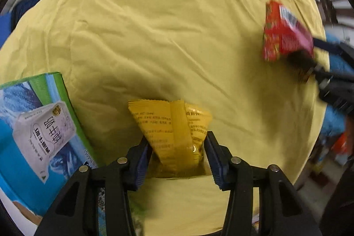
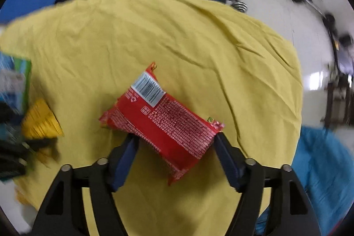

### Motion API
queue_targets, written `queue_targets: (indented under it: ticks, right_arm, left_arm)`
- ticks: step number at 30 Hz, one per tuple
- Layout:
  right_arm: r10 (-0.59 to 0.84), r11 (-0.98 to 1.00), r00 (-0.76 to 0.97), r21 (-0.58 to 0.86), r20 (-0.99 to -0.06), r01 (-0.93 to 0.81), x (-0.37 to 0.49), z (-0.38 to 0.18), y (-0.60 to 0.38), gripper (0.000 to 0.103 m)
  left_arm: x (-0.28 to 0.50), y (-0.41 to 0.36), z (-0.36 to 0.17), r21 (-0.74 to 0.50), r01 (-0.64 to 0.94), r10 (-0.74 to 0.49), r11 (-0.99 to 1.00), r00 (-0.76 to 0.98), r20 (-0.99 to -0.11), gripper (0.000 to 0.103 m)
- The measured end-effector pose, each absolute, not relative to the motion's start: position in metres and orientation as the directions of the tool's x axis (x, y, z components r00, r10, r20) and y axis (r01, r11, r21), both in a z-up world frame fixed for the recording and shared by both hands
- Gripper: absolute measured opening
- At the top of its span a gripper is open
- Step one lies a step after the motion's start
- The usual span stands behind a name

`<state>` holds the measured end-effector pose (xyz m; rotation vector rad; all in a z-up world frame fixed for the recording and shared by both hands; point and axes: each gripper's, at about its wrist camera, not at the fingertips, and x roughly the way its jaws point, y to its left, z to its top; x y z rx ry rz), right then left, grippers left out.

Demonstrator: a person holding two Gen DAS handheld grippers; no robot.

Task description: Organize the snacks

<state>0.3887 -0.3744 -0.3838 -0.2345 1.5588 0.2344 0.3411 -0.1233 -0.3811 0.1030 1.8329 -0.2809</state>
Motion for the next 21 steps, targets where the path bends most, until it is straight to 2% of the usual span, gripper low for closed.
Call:
queue_targets:
  ticks: [2,3,5,7,9,12,13,14,16,17,18,21]
  right_arm:
    - [-0.021,0.959,-0.041,-0.009,-0.999,-0.284,0.390,-0.392,-0.369,0.071]
    - [-0.014,0.964,-0.050,0.000,-0.999,-0.266,0.389,-0.392,-0.371,0.065]
    - [-0.002,0.979,-0.082,0.015,-0.997,-0.204,0.390,-0.391,-0.377,0.050]
    - [0.015,0.991,-0.139,0.033,-0.990,-0.128,0.386,-0.395,-0.395,0.027]
    - [0.018,0.994,-0.164,0.036,-0.986,-0.104,0.374,-0.390,-0.402,0.020]
    - [0.075,0.991,-0.174,0.094,-0.982,-0.100,0.361,-0.376,-0.410,0.021]
    - [0.070,0.990,-0.164,0.089,-0.984,-0.111,0.360,-0.370,-0.411,0.026]
    - [0.057,0.989,-0.139,0.076,-0.989,-0.129,0.358,-0.361,-0.415,0.032]
    - [0.031,0.979,-0.067,0.044,-0.997,-0.198,0.353,-0.341,-0.416,0.061]
    - [0.023,0.972,-0.047,0.033,-0.999,-0.231,0.357,-0.334,-0.414,0.065]
    - [0.014,0.967,-0.036,0.023,-0.999,-0.254,0.362,-0.329,-0.408,0.069]
    - [-0.048,0.922,0.003,-0.045,-0.999,-0.385,0.381,-0.326,-0.396,0.069]
  left_arm:
    - [0.339,-0.122,-0.382,-0.143,0.187,-0.090,0.972,-0.269,-0.959,0.046]
    - [0.337,-0.123,-0.383,-0.133,0.184,-0.083,0.974,-0.257,-0.963,0.048]
    - [0.330,-0.123,-0.385,-0.118,0.181,-0.069,0.976,-0.254,-0.965,0.049]
    - [0.333,-0.137,-0.383,-0.120,0.182,-0.070,0.976,-0.258,-0.963,0.049]
    - [0.323,-0.150,-0.389,-0.114,0.181,-0.065,0.977,-0.256,-0.964,0.049]
    - [0.330,-0.140,-0.390,-0.117,0.178,-0.070,0.977,-0.247,-0.966,0.049]
    - [0.335,-0.138,-0.384,-0.132,0.167,-0.090,0.977,-0.237,-0.967,0.049]
    - [0.335,-0.139,-0.380,-0.144,0.160,-0.105,0.976,-0.231,-0.967,0.049]
    - [0.338,-0.140,-0.371,-0.159,0.155,-0.123,0.975,-0.215,-0.969,0.050]
    - [0.338,-0.143,-0.364,-0.161,0.162,-0.127,0.974,-0.202,-0.971,0.052]
    - [0.339,-0.145,-0.360,-0.158,0.169,-0.125,0.973,-0.194,-0.973,0.060]
    - [0.339,-0.144,-0.351,-0.125,0.208,-0.089,0.970,-0.173,-0.981,0.065]
